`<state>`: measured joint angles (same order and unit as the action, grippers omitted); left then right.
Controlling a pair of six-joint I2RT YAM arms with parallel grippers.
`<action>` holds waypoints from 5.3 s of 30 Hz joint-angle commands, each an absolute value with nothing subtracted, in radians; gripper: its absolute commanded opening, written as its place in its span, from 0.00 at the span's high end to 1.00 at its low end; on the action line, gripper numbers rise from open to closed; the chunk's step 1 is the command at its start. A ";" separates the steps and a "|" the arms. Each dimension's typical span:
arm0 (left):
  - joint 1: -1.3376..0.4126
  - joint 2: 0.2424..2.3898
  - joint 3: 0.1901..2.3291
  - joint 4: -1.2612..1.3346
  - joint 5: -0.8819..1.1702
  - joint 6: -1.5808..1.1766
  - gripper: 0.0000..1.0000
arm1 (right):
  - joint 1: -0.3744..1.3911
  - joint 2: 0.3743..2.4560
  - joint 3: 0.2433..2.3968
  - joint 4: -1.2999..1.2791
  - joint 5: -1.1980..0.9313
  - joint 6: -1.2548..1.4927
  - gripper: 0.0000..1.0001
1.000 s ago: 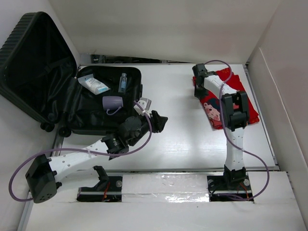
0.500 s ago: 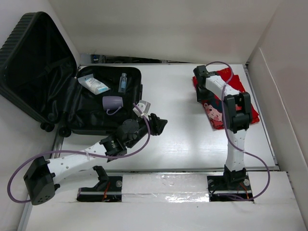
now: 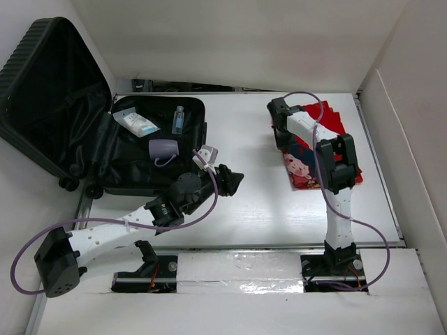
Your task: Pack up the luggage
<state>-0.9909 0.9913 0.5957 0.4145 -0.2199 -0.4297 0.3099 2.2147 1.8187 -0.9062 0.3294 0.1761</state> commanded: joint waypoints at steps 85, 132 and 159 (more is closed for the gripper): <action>-0.440 1.721 1.674 -0.188 0.086 -0.425 1.00 | 0.304 0.466 0.497 0.057 0.008 0.285 0.28; 0.222 1.042 1.197 -0.471 -1.083 -0.509 0.69 | 0.304 0.584 0.546 0.043 -0.219 0.213 1.00; 0.155 1.194 1.244 -0.385 -0.958 -0.318 1.00 | 0.389 0.715 0.577 0.060 -0.241 0.179 0.60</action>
<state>0.3008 1.2682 1.3018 -0.4019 -0.9882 -0.3386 0.3607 0.7044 0.5285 0.0151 -0.2848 0.2005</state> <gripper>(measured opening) 0.055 0.403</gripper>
